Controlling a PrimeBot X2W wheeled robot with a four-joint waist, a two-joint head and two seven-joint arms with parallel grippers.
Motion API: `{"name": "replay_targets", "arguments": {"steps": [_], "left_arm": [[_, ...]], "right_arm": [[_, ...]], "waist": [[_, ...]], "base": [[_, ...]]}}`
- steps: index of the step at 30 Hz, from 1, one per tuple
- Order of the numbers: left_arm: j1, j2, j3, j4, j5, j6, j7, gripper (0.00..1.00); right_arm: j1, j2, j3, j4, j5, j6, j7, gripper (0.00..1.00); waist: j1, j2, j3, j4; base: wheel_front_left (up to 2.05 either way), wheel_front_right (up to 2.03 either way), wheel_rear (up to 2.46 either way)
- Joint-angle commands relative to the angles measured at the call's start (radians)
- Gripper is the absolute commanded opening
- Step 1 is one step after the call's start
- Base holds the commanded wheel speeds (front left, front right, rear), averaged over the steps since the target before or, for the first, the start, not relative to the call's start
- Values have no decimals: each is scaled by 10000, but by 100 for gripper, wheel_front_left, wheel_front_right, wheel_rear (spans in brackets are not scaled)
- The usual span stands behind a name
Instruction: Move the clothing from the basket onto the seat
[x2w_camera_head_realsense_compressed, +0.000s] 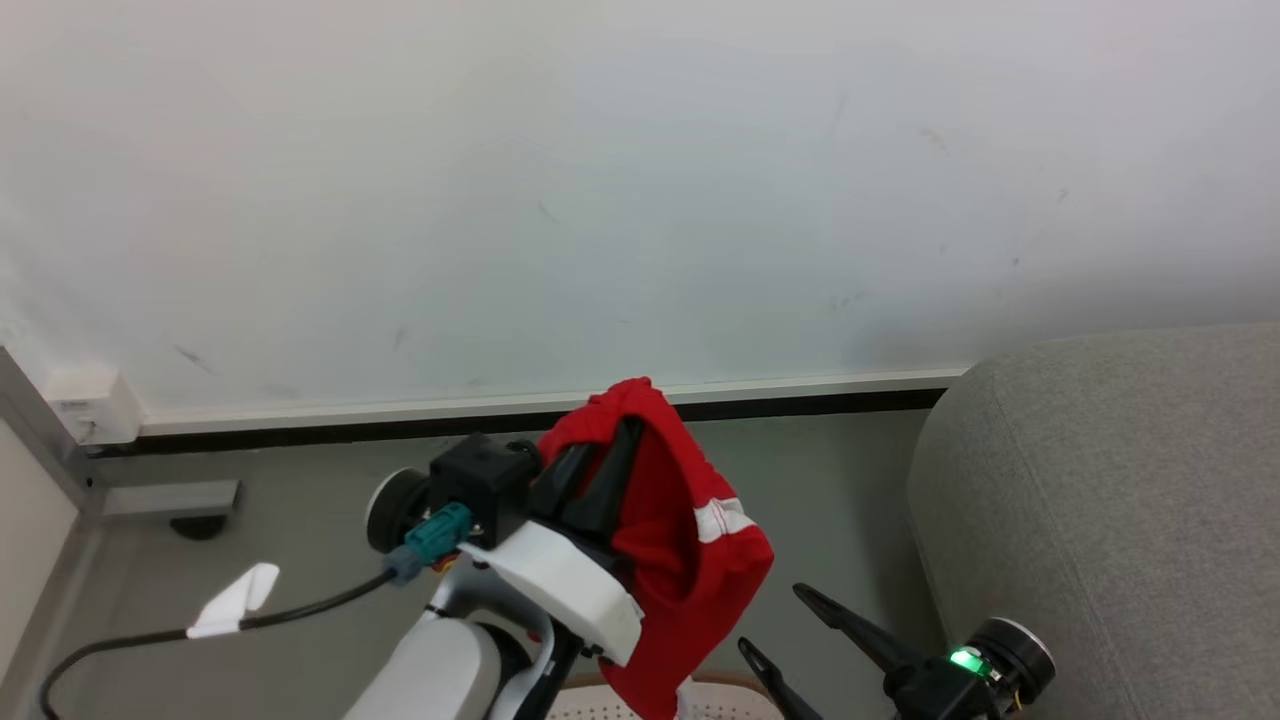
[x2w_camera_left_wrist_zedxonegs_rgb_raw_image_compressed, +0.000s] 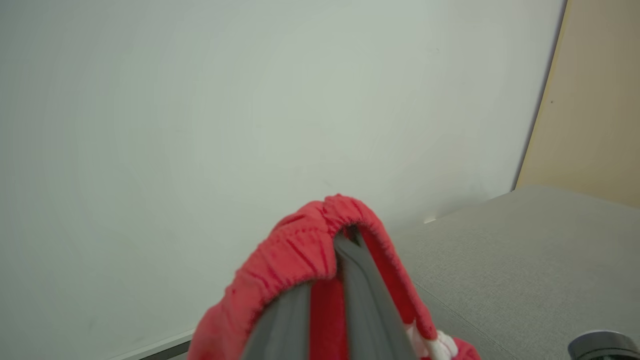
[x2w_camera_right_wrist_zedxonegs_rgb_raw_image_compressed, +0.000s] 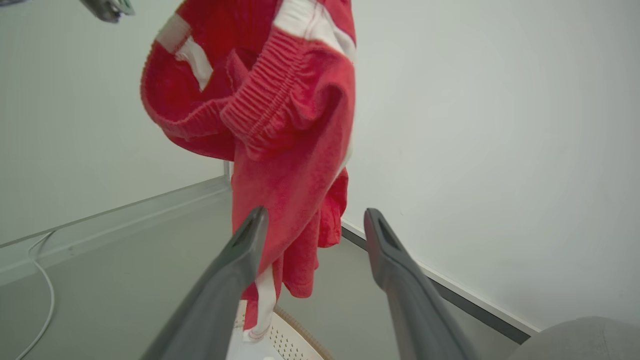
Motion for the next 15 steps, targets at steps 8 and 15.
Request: {"name": "replay_targets", "arguments": {"steps": [8, 15], "left_arm": [[-341, -326, -536, -178, 52, -130, 159, 0], [-463, -482, -737, -27, -67, -129, 147, 0]], "right_arm": [[-1211, 1031, 303, 1488, 468, -23, -29, 100], [-1778, 1725, 37, 2788, 695, -25, -29, 0]], "waist": [[0, 0, 100, 339], [0, 0, 152, 500]], "base": [[0, 0, 0], [0, 0, 0]]}}
